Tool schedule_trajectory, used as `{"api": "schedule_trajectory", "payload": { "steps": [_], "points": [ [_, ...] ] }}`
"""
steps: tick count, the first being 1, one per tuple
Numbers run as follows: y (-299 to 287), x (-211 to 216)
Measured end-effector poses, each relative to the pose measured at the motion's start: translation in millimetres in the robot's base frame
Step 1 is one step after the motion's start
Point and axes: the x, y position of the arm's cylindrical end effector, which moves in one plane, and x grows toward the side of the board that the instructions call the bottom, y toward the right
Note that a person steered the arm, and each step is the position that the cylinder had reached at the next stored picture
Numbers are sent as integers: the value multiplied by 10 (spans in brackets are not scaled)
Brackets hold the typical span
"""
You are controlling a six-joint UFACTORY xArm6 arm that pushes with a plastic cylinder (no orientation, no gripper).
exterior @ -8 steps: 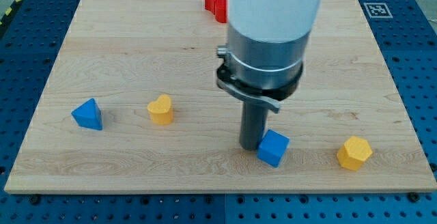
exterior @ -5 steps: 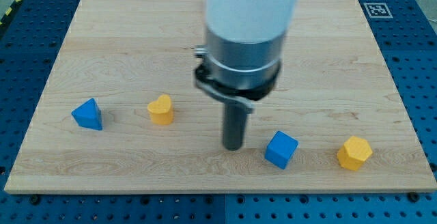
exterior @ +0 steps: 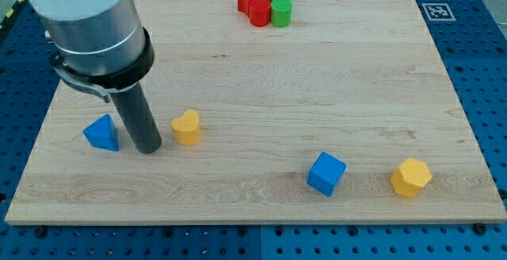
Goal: Move the yellow heart to the top left of the yellow hexagon
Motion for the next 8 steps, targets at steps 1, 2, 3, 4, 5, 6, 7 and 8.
{"api": "schedule_trajectory", "payload": {
  "steps": [1,2,3,4,5,6,7,8],
  "points": [
    [-6,-161],
    [77,-370],
    [330,-357],
    [537,-233],
    [549,-89],
    [568,39],
    [605,111],
    [679,210]
  ]
}}
